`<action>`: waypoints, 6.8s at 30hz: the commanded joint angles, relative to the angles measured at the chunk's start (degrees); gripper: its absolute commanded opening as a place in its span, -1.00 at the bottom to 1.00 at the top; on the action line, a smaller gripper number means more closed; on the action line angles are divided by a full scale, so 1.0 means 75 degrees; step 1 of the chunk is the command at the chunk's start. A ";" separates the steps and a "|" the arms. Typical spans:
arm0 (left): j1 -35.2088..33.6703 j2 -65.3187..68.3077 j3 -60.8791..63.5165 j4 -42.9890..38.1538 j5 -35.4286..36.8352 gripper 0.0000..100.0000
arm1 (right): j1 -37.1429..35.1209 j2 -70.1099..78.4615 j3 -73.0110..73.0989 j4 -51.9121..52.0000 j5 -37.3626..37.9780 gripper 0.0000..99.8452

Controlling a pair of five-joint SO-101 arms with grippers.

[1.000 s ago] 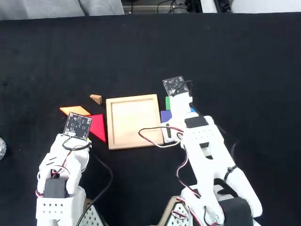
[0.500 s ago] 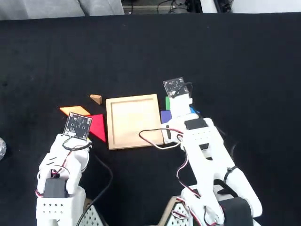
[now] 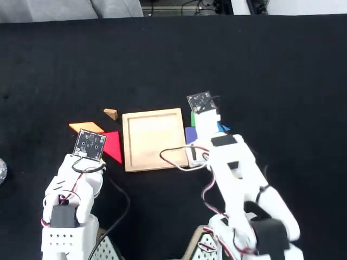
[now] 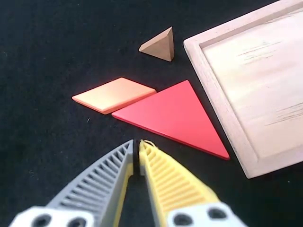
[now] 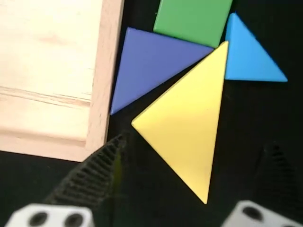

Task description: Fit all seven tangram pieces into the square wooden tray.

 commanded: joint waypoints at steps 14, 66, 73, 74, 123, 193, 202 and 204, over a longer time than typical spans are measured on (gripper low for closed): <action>-0.0053 -0.0012 0.0158 -0.0023 -0.0035 -0.93 | 0.0012 0.0721 -0.0955 -0.0059 -0.0047 -0.18; -0.0053 -0.0012 0.0158 -0.0023 -0.0035 -0.93 | -0.1758 -0.0979 -0.3663 0.3329 -0.1043 -0.73; -0.0053 -0.0012 0.0158 -0.0023 -0.0035 -0.94 | -0.2977 0.0147 -0.3675 0.2145 -0.1032 -0.73; -0.0053 -0.0012 0.0158 -0.0023 -0.0035 -0.94 | -0.3095 0.0322 -0.3733 0.2133 -0.0586 -0.73; -0.2643 -0.0082 -0.0358 -0.0305 0.1407 -0.94 | -0.2907 0.4085 -0.6558 0.3704 0.9061 -0.74; -0.2573 -0.0082 -0.0334 -0.0328 0.1360 -0.94 | -0.3798 0.4741 -0.7015 0.3012 -0.9987 -0.57; -0.2573 -0.0082 -0.0334 -0.0328 0.1360 -0.94 | -0.3880 0.4730 -0.7578 0.4103 -0.9963 0.09; -0.2573 -0.0082 -0.0334 -0.0328 0.1360 -0.94 | -0.3880 0.4730 -0.8152 0.4841 -0.9905 0.06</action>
